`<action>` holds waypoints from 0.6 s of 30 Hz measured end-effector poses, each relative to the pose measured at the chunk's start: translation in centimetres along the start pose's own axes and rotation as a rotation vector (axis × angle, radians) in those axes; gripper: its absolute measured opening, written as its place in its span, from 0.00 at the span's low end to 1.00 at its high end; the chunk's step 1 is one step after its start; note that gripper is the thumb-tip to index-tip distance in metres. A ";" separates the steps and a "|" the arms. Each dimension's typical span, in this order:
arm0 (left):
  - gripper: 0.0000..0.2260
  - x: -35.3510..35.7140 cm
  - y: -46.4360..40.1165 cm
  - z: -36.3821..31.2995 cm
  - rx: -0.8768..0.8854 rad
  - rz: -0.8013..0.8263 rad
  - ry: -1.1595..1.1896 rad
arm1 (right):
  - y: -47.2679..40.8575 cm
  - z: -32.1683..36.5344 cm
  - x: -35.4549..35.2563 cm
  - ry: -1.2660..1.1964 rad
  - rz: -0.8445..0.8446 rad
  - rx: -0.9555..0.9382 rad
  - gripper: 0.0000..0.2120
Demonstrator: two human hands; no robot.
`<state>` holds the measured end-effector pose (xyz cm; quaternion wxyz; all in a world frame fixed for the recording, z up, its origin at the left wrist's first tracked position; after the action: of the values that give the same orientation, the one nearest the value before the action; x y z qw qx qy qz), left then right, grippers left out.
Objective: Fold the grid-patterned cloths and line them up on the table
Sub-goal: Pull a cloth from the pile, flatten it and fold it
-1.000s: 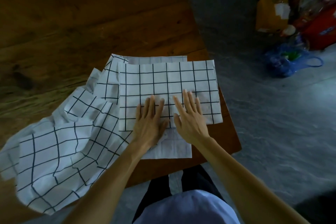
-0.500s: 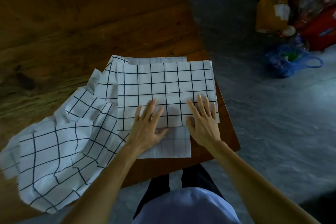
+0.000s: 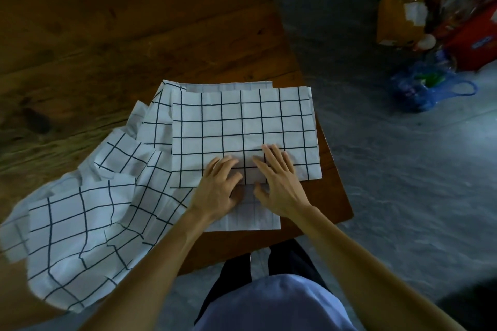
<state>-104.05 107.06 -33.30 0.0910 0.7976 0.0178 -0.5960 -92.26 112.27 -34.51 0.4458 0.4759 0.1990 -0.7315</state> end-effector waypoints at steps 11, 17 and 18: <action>0.10 -0.4 0.2 -0.4 0.099 -0.066 -0.082 | -0.1 -0.1 0.3 -0.020 0.021 0.014 0.34; 0.16 -0.7 0.3 -1.1 0.156 -0.068 -0.151 | -0.1 -0.1 0.5 -0.022 0.014 0.015 0.33; 0.18 -0.7 0.3 -1.2 0.152 -0.060 -0.150 | 0.0 -0.1 0.4 -0.022 0.009 0.012 0.33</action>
<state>-103.11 107.04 -32.24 0.0134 0.7546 -0.0105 -0.6560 -92.28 112.19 -34.95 0.4484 0.4715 0.1872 -0.7359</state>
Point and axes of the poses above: each hand's wrist, its own y-axis away from the middle knuckle, its own x-axis out of the palm, z = x × y, the point moved 8 cm from there along -y, towards the middle knuckle, and after that the axes turned 15 degrees about -x, right-handed, at the moved point
